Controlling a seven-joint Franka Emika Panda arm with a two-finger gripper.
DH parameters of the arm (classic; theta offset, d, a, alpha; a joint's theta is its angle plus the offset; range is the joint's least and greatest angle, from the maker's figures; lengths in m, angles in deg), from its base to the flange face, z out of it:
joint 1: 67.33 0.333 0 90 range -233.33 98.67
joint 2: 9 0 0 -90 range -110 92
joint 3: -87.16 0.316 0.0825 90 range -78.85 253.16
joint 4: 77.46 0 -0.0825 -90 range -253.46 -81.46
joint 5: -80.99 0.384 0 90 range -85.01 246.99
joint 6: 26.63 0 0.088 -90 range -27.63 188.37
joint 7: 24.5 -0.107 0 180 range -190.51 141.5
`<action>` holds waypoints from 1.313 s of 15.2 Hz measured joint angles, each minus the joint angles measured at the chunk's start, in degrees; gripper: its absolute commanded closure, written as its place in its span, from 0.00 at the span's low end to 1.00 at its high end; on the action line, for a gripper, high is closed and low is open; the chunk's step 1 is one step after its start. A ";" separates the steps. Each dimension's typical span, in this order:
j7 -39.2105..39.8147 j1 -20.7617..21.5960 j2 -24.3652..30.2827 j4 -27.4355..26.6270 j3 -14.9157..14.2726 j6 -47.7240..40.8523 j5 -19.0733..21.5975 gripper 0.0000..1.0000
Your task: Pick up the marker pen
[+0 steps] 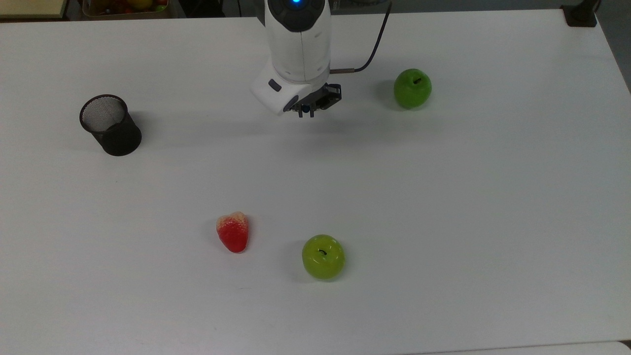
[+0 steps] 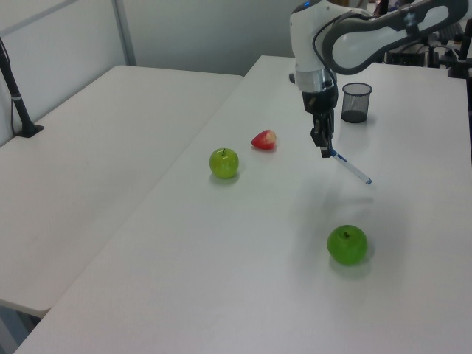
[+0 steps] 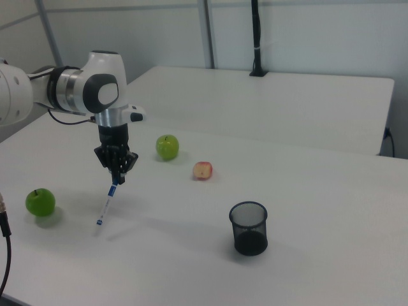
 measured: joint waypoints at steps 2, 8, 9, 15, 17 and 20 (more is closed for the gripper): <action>0.00 0.17 -0.53 0.03 0.00 0.00 0.00 0.76; -0.01 0.20 -1.64 0.06 0.00 0.06 0.00 0.45; -0.01 0.20 -1.71 0.09 0.00 0.14 -0.01 0.16; -0.01 0.20 -2.04 0.35 0.00 0.26 -0.02 0.00; -0.01 0.21 -2.03 0.65 0.00 0.26 -0.19 0.00; -0.01 0.20 -1.37 2.53 0.00 0.27 -1.42 0.00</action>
